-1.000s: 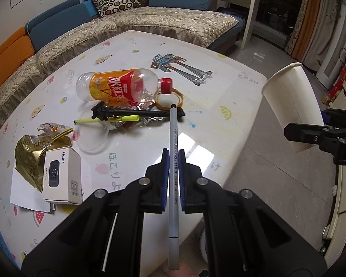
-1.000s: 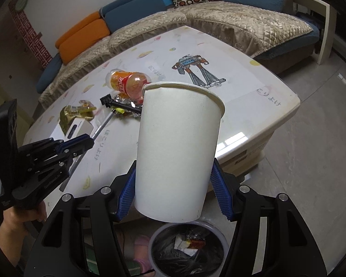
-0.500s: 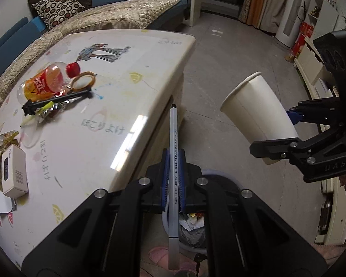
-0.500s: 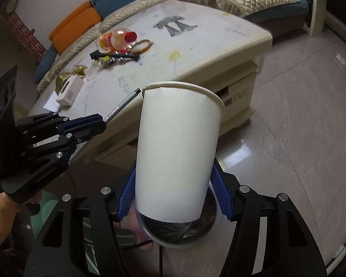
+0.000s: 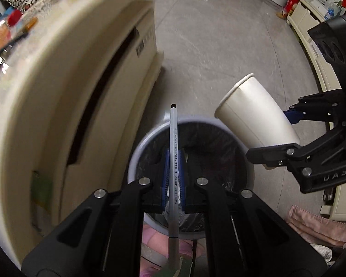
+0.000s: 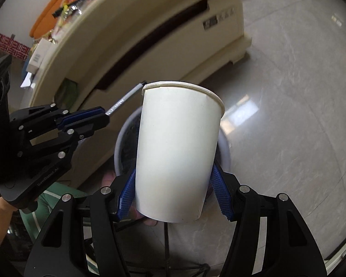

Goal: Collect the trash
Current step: 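Carry cup and pen over the bin and open both grippers to drop them, then return both grippers to the table toward the gold snack bag and Haier box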

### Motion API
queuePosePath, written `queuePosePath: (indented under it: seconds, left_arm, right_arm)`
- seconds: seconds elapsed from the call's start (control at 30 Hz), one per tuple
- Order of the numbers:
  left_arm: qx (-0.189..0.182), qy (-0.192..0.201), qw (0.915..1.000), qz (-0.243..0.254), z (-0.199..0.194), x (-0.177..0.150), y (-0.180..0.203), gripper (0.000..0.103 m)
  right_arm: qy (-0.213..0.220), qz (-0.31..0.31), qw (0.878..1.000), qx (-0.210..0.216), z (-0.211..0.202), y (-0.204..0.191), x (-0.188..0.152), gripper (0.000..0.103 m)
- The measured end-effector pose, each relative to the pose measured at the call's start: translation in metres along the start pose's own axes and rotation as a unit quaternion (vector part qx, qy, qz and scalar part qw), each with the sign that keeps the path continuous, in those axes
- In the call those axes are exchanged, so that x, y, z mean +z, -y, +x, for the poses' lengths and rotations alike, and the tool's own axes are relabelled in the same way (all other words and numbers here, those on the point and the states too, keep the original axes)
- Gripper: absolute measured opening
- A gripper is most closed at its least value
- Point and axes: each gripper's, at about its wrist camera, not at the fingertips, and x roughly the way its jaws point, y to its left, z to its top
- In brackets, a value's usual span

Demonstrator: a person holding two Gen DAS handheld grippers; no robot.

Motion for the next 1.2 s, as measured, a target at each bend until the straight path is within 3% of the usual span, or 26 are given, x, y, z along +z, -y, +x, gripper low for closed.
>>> queuePosePath:
  seconds: [0.37,0.57,0.67,0.7,0.73,0.8,1.2]
  left_arm:
    - [-0.018,-0.065,0.9975,-0.022,0.067,-0.013,-0.004,0.006]
    - [-0.029,-0.103,0.9934,-0.042,0.097,-0.019,-0.008,0.006]
    - [-0.030,-0.110,0.9927,-0.039,0.101,-0.022,-0.007,0.010]
    - [-0.026,-0.111,0.9928,-0.037,0.102,-0.022,-0.006,0.021]
    - [-0.025,-0.107,0.9933,-0.036,0.101,-0.023,-0.006,0.033]
    - [-0.019,-0.096,0.9944,-0.041,0.096,-0.026,-0.010,0.038]
    - [-0.009,-0.041,0.9974,-0.058,0.032,-0.006,-0.044,0.042]
  right_arm:
    - [-0.061,0.047,0.997,0.001,0.075,0.020,-0.007,0.061]
    - [-0.089,0.067,0.994,-0.001,0.095,0.029,-0.011,0.063]
    - [-0.084,0.076,0.993,0.003,0.096,0.031,-0.012,0.070]
    - [-0.082,0.077,0.994,0.002,0.096,0.032,-0.012,0.071]
    - [-0.080,0.078,0.994,0.002,0.094,0.031,-0.013,0.071]
    - [-0.076,0.080,0.994,0.004,0.091,0.033,-0.014,0.071]
    - [-0.016,0.063,0.998,0.019,0.034,0.029,0.013,0.071]
